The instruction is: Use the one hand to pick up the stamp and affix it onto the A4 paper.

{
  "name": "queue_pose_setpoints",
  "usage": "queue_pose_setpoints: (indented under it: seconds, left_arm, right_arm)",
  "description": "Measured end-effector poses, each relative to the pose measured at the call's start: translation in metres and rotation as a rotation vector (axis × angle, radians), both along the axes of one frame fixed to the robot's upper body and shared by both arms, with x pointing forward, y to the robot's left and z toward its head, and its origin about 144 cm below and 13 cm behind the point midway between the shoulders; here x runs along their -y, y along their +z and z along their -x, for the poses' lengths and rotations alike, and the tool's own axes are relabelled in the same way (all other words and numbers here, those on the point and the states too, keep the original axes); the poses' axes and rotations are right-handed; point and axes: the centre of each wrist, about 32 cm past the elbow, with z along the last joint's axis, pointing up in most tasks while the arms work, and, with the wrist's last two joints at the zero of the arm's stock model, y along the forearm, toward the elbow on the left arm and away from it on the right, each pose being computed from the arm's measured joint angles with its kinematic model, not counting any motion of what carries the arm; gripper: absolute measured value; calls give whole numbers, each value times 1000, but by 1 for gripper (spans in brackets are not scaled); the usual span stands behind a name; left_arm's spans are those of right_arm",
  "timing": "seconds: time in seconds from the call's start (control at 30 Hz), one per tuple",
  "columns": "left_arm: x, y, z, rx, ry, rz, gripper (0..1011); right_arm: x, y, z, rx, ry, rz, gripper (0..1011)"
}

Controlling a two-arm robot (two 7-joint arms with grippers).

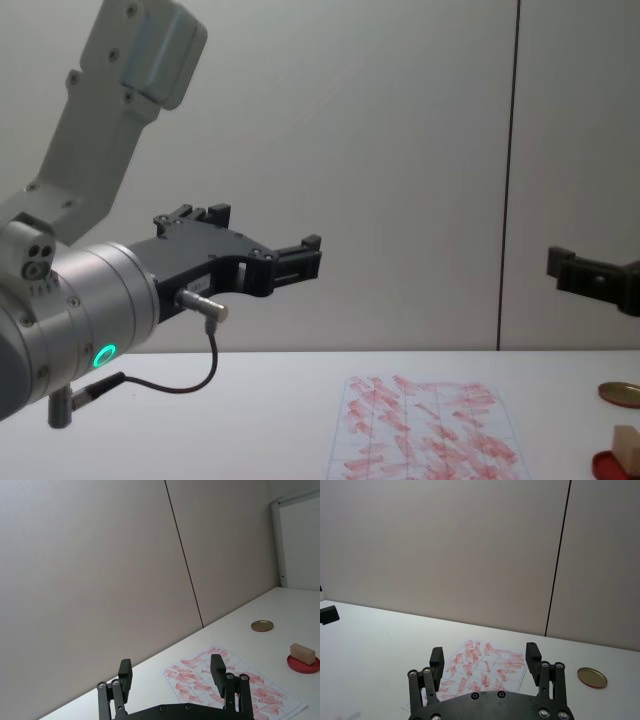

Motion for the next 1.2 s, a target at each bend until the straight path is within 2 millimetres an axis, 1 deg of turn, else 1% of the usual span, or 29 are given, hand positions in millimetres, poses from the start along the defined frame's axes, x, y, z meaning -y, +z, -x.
queue_pose_setpoints:
  seconds: [1.2]
  left_arm:
    - [0,0,0,0,0,0,993]
  right_arm:
    - [-1,0,-1,-7,-10,1,1001]
